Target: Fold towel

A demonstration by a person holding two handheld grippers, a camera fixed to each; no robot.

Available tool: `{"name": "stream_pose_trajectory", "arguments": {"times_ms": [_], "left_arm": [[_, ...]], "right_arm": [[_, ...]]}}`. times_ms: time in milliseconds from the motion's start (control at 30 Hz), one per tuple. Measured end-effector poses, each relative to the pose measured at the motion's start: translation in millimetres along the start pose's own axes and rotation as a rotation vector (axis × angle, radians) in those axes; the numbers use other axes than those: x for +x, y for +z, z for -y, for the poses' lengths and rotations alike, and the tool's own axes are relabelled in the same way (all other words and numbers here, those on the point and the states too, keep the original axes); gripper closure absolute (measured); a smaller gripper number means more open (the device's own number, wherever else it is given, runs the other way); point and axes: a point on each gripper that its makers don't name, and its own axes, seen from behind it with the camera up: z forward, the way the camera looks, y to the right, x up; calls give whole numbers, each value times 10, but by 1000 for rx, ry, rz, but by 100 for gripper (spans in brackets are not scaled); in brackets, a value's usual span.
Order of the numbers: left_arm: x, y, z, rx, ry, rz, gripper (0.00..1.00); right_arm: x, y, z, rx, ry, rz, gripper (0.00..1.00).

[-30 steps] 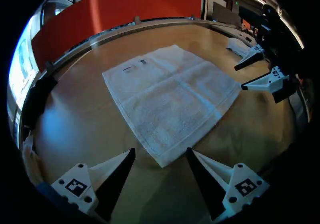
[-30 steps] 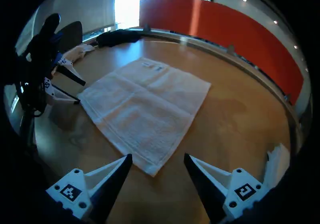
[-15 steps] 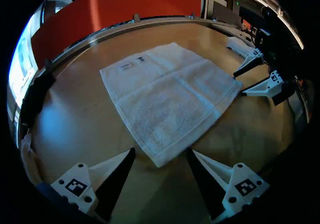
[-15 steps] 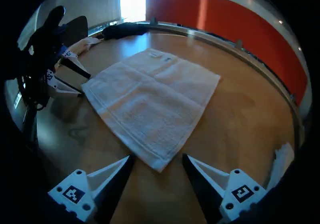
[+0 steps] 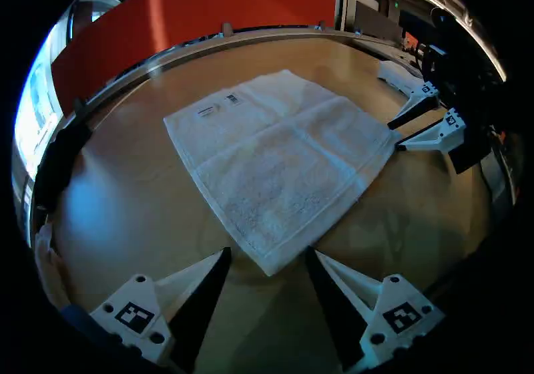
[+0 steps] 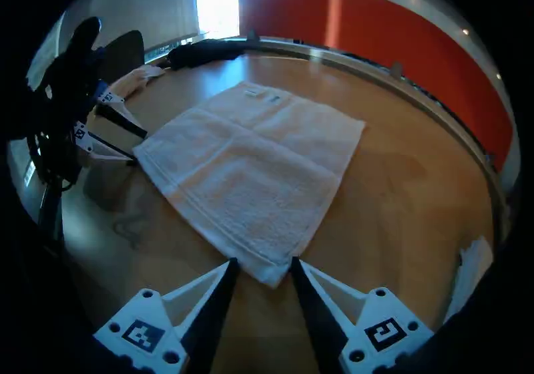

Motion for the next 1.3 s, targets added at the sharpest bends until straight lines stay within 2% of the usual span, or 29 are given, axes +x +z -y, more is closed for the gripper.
{"name": "stream_pose_trajectory", "arguments": {"times_ms": [200,333,600,733,867,933,1133,1300], "left_arm": [[2,2,-22,4,-7,5,25],[3,-2,-28,4,-9,7,27],[7,3,-69,0,-5,11,41],[16,13,-76,0,-5,16,49],[27,22,-43,16,-16,20,77],[30,20,-37,23,-23,24,82],[44,-7,-43,31,-49,34,88],[114,-91,-52,38,-87,23,88]], "right_arm": [[4,-5,57,14,-3,-1,41],[9,-5,80,14,-10,-3,55],[16,0,99,11,0,-2,80],[9,-1,126,17,7,5,81],[13,-5,171,27,16,8,82],[37,-10,190,32,24,1,82],[149,-56,211,32,49,-30,85],[245,-133,227,29,46,-50,85]]}}
